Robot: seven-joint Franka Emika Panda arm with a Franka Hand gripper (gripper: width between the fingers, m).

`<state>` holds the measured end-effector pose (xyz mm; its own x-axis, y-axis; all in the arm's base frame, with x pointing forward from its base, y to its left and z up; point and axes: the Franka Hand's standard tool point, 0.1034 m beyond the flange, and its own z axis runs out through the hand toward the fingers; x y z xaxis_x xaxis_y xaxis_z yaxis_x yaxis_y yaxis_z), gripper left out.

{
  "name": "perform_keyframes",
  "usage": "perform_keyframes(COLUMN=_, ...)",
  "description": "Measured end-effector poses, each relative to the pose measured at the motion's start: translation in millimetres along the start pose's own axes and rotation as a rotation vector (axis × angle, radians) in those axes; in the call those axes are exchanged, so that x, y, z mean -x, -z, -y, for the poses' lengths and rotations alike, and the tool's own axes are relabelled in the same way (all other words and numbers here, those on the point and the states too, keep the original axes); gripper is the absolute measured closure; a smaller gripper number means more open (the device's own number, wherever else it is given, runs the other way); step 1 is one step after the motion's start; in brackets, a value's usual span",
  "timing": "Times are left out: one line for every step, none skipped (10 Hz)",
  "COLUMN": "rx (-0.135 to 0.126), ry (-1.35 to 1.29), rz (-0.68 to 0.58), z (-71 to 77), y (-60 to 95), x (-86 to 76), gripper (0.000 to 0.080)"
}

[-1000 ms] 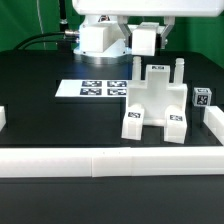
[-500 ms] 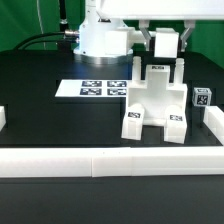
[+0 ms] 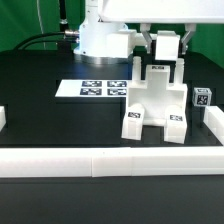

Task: Assemble chair

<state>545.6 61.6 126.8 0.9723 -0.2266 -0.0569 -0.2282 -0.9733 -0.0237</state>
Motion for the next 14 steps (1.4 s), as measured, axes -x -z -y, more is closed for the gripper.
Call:
perform_keyframes(rx=0.002, ry=-0.005, rz=0.000, z=9.2, y=-3.2, x=3.0, gripper=0.0515)
perform_keyframes(rx=0.005, ry=0.004, rz=0.002, z=14.5, y=-8.2, x=5.0, gripper=0.0515)
perform_keyframes(rx=0.004, ry=0.005, rz=-0.003, z=15.3, y=-9.0, x=4.1, gripper=0.0515)
perform_keyframes(rx=0.004, ry=0.006, rz=-0.005, z=15.4, y=-9.1, x=3.9, gripper=0.0515)
perform_keyframes(rx=0.003, ry=0.007, rz=-0.008, z=16.0, y=-9.0, x=3.5, gripper=0.0515)
perform_keyframes(rx=0.001, ry=0.008, rz=-0.015, z=17.0, y=-8.7, x=2.2, gripper=0.0515)
perform_keyframes(rx=0.001, ry=0.008, rz=-0.017, z=16.8, y=-8.4, x=1.8, gripper=0.0515)
perform_keyframes(rx=0.000, ry=0.006, rz=-0.017, z=15.9, y=-8.2, x=1.8, gripper=0.0515)
perform_keyframes(rx=0.001, ry=0.005, rz=-0.016, z=15.2, y=-8.3, x=2.9, gripper=0.0515)
perform_keyframes(rx=0.001, ry=0.004, rz=-0.014, z=14.2, y=-8.8, x=5.3, gripper=0.0515)
perform_keyframes(rx=0.000, ry=0.003, rz=-0.013, z=12.9, y=-9.3, x=8.1, gripper=0.0515)
perform_keyframes(rx=-0.002, ry=0.002, rz=-0.018, z=12.2, y=-9.3, x=9.1, gripper=0.0515)
perform_keyframes(rx=-0.002, ry=-0.001, rz=-0.021, z=13.5, y=-9.3, x=9.6, gripper=0.0515)
perform_keyframes(rx=-0.002, ry=-0.002, rz=-0.022, z=15.8, y=-9.3, x=10.2, gripper=0.0515)
